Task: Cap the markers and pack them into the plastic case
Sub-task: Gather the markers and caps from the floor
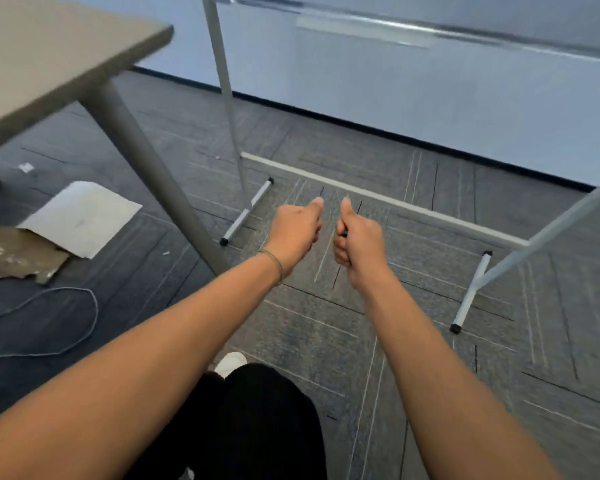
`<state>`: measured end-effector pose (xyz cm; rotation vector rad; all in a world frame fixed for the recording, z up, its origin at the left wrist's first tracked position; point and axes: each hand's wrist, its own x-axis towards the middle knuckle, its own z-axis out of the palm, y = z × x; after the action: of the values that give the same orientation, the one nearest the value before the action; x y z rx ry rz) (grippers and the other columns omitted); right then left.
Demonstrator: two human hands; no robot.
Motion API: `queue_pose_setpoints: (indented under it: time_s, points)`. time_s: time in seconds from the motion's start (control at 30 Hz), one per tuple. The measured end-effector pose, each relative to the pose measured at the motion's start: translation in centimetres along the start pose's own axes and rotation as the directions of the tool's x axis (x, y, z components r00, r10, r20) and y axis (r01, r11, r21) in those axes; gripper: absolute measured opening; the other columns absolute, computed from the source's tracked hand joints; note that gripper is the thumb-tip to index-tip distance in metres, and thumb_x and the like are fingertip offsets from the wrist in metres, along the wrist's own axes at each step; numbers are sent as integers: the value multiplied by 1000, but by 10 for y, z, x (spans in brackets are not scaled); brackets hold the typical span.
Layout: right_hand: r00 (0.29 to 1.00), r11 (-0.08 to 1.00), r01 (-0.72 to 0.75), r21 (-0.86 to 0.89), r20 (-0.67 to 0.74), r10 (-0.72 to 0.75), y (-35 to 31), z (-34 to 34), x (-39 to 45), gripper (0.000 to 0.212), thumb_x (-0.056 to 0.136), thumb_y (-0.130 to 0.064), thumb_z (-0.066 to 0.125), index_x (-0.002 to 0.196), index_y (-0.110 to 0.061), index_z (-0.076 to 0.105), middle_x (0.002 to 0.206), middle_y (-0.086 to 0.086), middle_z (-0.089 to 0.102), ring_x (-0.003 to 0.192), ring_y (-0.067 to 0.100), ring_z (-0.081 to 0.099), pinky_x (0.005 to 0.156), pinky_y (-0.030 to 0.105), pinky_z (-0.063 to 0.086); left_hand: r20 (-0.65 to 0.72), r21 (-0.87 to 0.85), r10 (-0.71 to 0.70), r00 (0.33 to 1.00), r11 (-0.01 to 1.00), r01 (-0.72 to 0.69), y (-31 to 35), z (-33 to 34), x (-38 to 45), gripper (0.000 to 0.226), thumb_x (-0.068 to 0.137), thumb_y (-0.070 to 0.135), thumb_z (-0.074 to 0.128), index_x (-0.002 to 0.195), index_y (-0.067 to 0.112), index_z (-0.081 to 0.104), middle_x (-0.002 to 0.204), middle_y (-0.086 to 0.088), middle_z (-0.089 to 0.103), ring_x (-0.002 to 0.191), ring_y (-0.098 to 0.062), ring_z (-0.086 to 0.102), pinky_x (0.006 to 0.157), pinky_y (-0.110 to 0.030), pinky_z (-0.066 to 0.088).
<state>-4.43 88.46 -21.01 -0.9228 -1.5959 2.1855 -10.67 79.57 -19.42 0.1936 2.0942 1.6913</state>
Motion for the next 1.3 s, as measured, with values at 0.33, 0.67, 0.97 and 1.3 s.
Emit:
queue_pose_setpoints:
  time_s: [0.33,0.67,0.97,1.3]
  points:
    - [940,940,328,-90,130,-316,-133,97,-102,49,103,-36,54,59,-17,45,47,1,34,36,12,26,40,21,19,-200,-21,301,932,950,-311,137,-98,-99,54,98,25,52,48,19,34,44,4,34,45,-16,27,46,-26,24]
    - [805,857,511,-64,387,-450,-171,252,-207,53,102,-28,56,52,-17,42,39,-3,33,34,12,28,40,20,22,-469,51,415,780,894,-445,186,-255,-173,57,96,25,53,40,16,42,42,3,41,48,-20,36,54,-35,30]
    - [782,922,388,-3,530,-328,-149,401,-248,51,100,-28,53,53,-14,41,40,1,33,33,18,33,43,26,23,-644,31,366,672,890,-456,172,-400,-193,47,95,17,52,50,11,43,42,4,39,46,-17,35,52,-32,30]
    - [747,930,359,-79,622,-235,-106,544,-222,52,103,-40,56,59,-12,52,49,2,55,40,14,39,40,22,31,-781,-72,178,599,927,-369,133,-526,-142,42,97,27,50,58,13,48,55,-6,46,53,-19,41,54,-30,36]
